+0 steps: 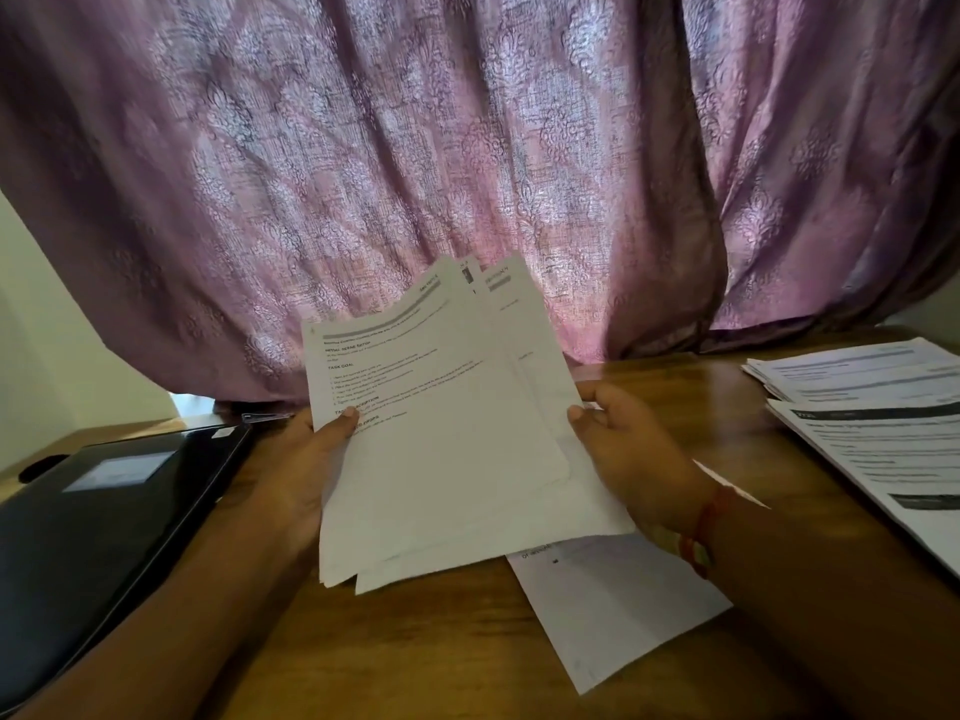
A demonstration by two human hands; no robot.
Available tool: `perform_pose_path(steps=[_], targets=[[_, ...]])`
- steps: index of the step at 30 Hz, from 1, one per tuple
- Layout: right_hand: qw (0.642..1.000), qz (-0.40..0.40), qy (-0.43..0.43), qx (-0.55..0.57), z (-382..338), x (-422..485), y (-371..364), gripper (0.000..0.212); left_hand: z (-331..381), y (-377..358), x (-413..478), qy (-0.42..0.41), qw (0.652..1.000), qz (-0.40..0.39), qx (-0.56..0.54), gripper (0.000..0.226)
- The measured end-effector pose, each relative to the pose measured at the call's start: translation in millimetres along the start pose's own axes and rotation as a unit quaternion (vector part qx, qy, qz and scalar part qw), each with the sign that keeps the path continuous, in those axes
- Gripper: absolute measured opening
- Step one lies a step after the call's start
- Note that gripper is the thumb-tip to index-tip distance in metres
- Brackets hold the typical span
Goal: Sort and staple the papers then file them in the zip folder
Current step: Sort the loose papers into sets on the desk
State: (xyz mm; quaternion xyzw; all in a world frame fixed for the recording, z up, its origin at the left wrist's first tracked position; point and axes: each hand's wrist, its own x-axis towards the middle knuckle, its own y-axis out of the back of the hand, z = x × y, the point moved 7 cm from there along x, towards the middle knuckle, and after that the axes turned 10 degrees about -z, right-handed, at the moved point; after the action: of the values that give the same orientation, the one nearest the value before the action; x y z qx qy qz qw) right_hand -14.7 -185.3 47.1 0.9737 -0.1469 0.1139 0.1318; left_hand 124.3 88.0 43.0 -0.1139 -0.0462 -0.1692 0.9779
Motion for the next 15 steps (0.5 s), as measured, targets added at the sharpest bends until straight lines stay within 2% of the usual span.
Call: perform_pose_path(steps=[6, 11, 13, 14, 15], targets=[[0.999, -0.006, 0.014, 0.043, -8, -5, -1, 0.023, -3, -8, -5, 0.014, 1.0, -0.022, -0.013, 0.031], [0.986, -0.105, -0.023, 0.125, -8, -10, -17, 0.027, -6, -21, -9, 0.029, 0.998, -0.059, -0.004, 0.032], [0.982, -0.095, -0.05, 0.158, -8, -8, -13, 0.027, -7, -19, -8, 0.026, 0.998, -0.054, 0.011, 0.033], [0.986, -0.067, -0.063, 0.142, -6, -6, -6, 0.026, -8, -17, -7, 0.023, 0.998, -0.049, 0.011, 0.034], [0.994, -0.025, -0.08, 0.068, 0, -2, 6, 0.023, -9, -14, -5, 0.02, 0.999, -0.044, 0.009, 0.036]])
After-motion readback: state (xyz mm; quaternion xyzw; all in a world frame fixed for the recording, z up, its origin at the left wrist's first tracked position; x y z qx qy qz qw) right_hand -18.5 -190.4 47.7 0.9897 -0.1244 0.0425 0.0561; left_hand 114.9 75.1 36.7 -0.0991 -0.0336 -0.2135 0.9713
